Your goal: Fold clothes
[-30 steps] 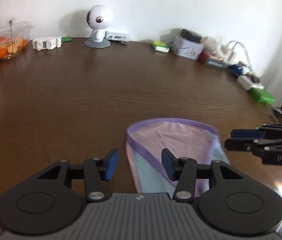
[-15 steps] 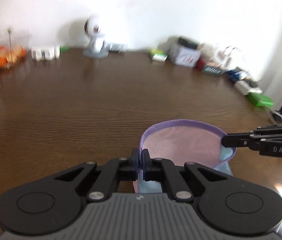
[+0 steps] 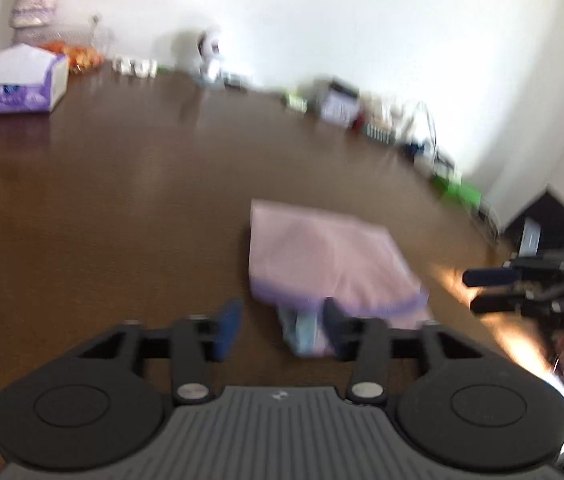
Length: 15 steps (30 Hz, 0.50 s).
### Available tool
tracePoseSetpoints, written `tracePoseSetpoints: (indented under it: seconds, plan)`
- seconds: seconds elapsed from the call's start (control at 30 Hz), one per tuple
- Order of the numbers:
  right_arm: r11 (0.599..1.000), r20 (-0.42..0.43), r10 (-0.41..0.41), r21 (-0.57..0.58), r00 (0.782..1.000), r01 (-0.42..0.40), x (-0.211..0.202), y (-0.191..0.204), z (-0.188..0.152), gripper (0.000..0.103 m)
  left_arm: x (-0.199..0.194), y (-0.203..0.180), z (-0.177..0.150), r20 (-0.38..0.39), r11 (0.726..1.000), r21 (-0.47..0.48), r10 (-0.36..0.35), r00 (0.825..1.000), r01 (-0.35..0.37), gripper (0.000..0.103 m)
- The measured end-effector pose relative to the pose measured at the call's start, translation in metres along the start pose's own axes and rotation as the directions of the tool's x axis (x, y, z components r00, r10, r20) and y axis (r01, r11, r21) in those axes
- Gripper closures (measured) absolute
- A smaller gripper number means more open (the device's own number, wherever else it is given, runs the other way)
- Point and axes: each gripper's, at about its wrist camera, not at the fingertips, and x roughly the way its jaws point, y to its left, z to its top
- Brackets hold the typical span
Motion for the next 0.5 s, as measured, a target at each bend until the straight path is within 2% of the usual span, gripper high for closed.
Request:
tracePoseSetpoints:
  seconds: [0.03, 0.1, 0.13, 0.2, 0.3, 0.33, 0.37, 0.43, 0.5]
  plan:
    - [1.0, 0.034, 0.009, 0.011, 0.999, -0.01, 0.004, -0.001, 0.006, 0.052, 0.009, -0.006, 0.003, -0.003, 1.0, 0.017, -0.003, 1.0, 0.003, 0.049]
    - [1.0, 0.043, -0.012, 0.025, 0.999, 0.011, 0.029, 0.001, 0.013, 0.057, 0.031, -0.017, 0.009, -0.03, 0.998, 0.059, -0.013, 0.999, 0.015, 0.05]
    - [0.999, 0.025, -0.019, 0.033, 1.0, 0.018, 0.042, 0.002, 0.014, 0.059, 0.042, -0.023, 0.011, -0.043, 0.997, 0.08, -0.017, 0.999, 0.021, 0.05]
    - [0.999, -0.033, -0.026, 0.032, 0.999, 0.027, 0.06, 0.002, 0.01, 0.071, 0.054, -0.029, 0.011, -0.102, 0.996, 0.088, -0.025, 0.994, 0.034, 0.065]
    - [0.997, -0.101, -0.068, 0.03, 0.993, 0.072, 0.067, -0.001, -0.005, 0.072, 0.045, -0.032, 0.001, -0.143, 0.992, 0.093, -0.074, 0.987, 0.088, 0.065]
    - [0.995, -0.094, -0.078, 0.054, 0.993, 0.083, 0.061, -0.003, -0.011, 0.073, 0.04, -0.031, -0.003, -0.144, 0.991, 0.09, -0.087, 0.986, 0.1, 0.065]
    - [0.993, -0.089, -0.086, 0.074, 0.992, 0.092, 0.052, -0.004, -0.015, 0.07, 0.033, -0.03, -0.007, -0.14, 0.99, 0.085, -0.098, 0.985, 0.111, 0.062]
    - [0.988, -0.076, -0.098, 0.109, 0.992, 0.106, 0.036, -0.006, -0.022, 0.066, 0.024, -0.028, -0.015, -0.127, 0.987, 0.107, -0.102, 0.987, 0.116, 0.049]
    - [0.995, -0.034, -0.064, 0.08, 0.997, 0.066, 0.026, -0.001, -0.028, 0.049, 0.016, -0.025, -0.024, -0.112, 0.984, 0.134, -0.103, 0.988, 0.118, 0.034]
